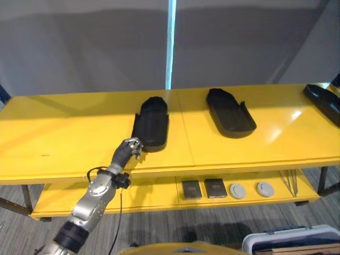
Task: Move parts from the plastic box to the shelf.
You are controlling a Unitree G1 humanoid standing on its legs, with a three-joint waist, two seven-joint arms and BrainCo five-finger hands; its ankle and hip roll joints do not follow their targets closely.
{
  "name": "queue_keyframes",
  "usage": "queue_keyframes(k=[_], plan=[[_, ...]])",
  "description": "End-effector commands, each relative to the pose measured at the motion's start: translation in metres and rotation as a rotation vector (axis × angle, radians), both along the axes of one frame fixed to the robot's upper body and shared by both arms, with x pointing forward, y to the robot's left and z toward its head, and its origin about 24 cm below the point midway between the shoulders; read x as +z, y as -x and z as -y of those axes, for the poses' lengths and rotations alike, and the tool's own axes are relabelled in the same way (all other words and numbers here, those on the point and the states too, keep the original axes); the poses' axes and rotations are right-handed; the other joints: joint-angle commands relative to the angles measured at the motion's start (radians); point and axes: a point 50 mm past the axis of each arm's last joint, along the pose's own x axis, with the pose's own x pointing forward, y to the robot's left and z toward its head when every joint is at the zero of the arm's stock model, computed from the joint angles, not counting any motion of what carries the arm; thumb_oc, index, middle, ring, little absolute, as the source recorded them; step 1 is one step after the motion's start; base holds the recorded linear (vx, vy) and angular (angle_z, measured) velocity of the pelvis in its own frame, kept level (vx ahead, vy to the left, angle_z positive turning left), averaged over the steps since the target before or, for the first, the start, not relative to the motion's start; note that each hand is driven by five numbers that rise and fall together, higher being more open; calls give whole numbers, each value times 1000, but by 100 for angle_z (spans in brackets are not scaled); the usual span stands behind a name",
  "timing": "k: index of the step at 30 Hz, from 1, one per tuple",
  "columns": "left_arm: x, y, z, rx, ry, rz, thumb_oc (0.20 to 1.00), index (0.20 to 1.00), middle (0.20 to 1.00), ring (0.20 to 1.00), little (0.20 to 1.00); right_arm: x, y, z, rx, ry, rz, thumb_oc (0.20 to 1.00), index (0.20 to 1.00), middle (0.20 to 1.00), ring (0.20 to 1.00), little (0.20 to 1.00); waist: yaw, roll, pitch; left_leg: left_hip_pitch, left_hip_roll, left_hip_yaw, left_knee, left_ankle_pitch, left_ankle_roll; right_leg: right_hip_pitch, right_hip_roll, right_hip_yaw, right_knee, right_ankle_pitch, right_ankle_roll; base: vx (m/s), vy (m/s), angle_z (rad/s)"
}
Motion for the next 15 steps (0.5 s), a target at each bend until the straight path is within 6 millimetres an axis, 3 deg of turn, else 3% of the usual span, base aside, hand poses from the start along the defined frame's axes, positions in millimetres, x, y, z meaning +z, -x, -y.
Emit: queue_keyframes(k=[1, 9, 15], plan=[[33, -24, 10, -2, 56, 127, 200, 200, 200, 200, 200, -4, -18, -27, 33, -79, 19, 1000, 1000, 1000, 1000, 1000, -13, 4, 70, -15, 32, 24, -1, -27, -15, 61, -34, 3, 3, -75, 51, 20, -44, -14], [27, -28, 15, 59, 47, 114, 200, 200, 200, 200, 200, -3, -14, -22, 35, -71, 21, 1000, 1000, 1000, 1000, 1000, -44, 10, 97, -41, 39, 29, -1, -17, -20, 25, -20, 41, 3, -74, 42, 5, -22, -9], [39, -33, 14, 101, 50, 185, 200, 200, 200, 200, 200, -1, -20, -18, 62, -64, 48, 1000, 1000, 1000, 1000, 1000, -54, 23, 119, -55, 41, 27, -1, -8, -23, 10, -16, 54, 3, -73, 37, -17, 8, -2]])
